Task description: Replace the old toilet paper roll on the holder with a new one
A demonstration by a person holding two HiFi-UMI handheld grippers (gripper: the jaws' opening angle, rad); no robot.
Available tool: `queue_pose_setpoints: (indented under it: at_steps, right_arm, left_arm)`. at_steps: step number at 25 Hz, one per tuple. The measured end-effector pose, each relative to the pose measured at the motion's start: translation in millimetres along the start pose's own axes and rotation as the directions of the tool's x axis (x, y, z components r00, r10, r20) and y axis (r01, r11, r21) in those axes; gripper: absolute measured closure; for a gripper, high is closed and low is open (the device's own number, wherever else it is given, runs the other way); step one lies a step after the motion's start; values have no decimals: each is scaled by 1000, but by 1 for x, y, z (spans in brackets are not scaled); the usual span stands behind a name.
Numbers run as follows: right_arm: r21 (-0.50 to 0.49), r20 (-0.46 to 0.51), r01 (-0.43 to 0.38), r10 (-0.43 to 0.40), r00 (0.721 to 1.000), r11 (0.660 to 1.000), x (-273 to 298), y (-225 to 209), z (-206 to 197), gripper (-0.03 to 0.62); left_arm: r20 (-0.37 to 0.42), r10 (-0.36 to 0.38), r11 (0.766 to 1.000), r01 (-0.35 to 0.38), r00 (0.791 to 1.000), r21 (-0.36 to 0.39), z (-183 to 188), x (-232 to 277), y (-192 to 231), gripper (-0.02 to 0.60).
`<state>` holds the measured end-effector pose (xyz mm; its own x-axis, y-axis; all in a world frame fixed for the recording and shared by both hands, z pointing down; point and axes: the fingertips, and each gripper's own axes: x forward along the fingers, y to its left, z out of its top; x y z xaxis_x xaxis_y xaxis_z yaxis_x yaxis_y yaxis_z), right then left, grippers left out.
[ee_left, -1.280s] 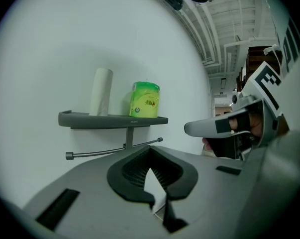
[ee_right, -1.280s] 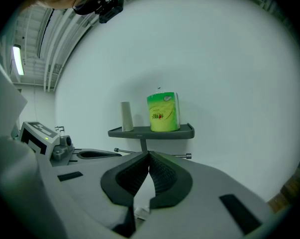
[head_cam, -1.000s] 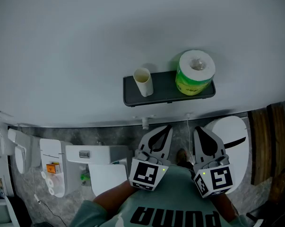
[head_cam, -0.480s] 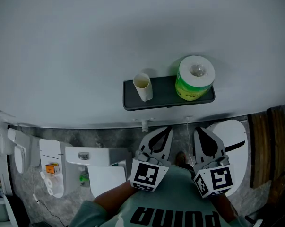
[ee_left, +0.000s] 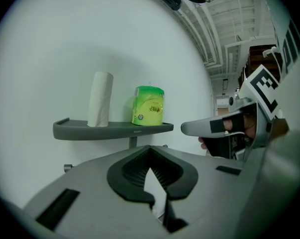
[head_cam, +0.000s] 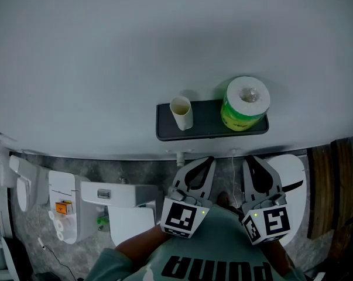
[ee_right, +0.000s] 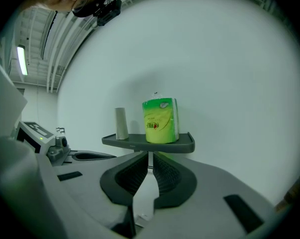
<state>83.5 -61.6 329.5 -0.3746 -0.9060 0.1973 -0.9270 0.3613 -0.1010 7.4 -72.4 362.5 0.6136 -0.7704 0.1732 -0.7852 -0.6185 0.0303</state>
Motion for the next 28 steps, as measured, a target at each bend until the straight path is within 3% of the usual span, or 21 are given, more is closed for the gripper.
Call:
queue_pose_setpoints:
  at_steps: [2,10,20,28]
  right_arm:
    - [-8,15,-6,6,1000,1000,3,-1,7,562]
    - [-11,72,1,0,997,1000,18,-8,41,370]
    - [-39,104,7,-3,995,999,42,-20,74,223]
    - [-73,94,-10,17,995,997,69,-20,85,182]
  left_arm:
    - [8,3,1000,-3,1000,5,3,0,2,578]
    - [-27,9,1000,-9,1000,-5,10,-4,9,578]
    - [-22,45,999,-46,999,-24,15,-6,23,578]
    - [-29,69,997,-70,997,-35,10,-1,36,578]
